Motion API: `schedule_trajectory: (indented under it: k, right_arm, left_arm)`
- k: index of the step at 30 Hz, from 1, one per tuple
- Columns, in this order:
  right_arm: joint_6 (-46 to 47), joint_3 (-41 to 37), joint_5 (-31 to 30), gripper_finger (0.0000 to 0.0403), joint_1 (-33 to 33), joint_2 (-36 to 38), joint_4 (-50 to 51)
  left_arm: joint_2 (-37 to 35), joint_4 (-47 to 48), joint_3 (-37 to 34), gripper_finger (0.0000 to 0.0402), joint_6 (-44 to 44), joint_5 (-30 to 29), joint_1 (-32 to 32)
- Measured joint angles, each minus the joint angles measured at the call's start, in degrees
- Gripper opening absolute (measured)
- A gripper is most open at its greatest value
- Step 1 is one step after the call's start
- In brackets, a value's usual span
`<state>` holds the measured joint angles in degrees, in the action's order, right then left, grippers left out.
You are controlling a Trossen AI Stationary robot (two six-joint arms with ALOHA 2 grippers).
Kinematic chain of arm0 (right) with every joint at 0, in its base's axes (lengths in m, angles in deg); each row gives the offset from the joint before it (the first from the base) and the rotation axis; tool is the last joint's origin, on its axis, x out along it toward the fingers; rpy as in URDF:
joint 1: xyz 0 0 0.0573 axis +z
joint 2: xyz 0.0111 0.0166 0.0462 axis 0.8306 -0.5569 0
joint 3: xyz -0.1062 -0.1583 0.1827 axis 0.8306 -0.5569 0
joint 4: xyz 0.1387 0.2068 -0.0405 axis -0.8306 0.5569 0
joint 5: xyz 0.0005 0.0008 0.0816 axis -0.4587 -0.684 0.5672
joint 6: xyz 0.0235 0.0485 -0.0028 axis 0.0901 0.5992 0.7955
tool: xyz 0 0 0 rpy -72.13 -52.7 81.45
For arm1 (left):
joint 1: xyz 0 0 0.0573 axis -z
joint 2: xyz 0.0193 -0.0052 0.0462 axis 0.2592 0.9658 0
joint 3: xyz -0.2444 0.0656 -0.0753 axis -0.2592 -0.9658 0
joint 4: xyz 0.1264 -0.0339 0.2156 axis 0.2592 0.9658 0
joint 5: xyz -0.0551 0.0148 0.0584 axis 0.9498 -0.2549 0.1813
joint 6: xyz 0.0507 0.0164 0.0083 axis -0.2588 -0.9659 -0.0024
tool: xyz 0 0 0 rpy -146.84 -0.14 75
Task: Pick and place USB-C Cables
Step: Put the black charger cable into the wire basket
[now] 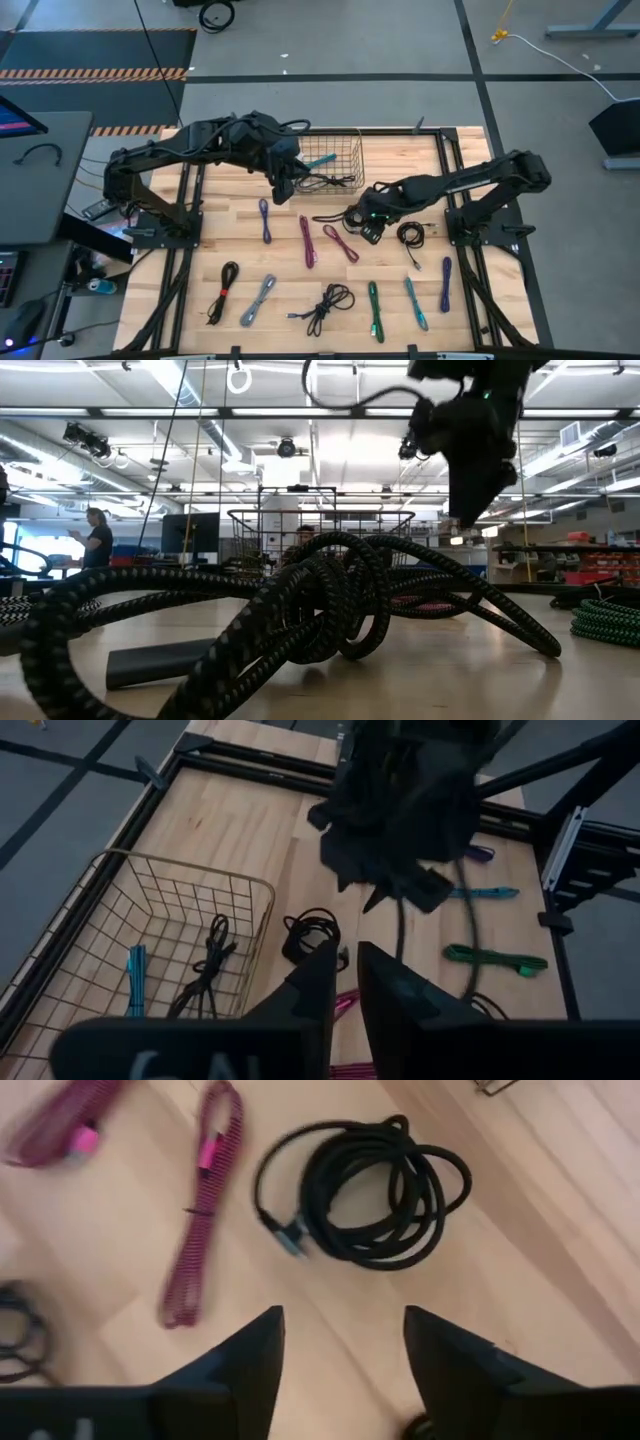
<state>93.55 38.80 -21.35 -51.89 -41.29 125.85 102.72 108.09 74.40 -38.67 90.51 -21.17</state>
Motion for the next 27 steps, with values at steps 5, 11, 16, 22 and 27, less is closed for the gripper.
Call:
schedule_trajectory:
  k: [5, 11, 16, 22, 27]
  right_arm:
    - [-3.5, 0.1, 0.0, 0.0226, -2.0, -4.2, -2.8]
    - [-7.4, 0.1, 0.0, 0.0225, -3.8, -8.1, -3.3]
    - [-11.2, 0.1, -0.2, 0.0225, -4.1, -9.6, -3.8]
    - [-19.3, 0.2, -3.7, 0.0225, -4.1, -9.9, -4.0]
    - [-27.4, 0.2, -2.8, 0.0225, -3.6, -9.9, -4.1]
  left_arm:
    - [0.0, 0.0, 0.0, 0.0051, 0.0, 0.0, 0.0]
    - [0.0, 0.0, 0.0, 0.0051, 0.0, 0.0, 0.0]
    - [0.0, 0.0, 0.0, 0.005, 0.0, 0.0, 0.0]
    - [0.0, 0.0, 0.0, 0.005, 0.0, 0.0, 0.0]
    - [0.0, 0.0, 0.0, 0.005, 0.2, 0.0, 0.0]
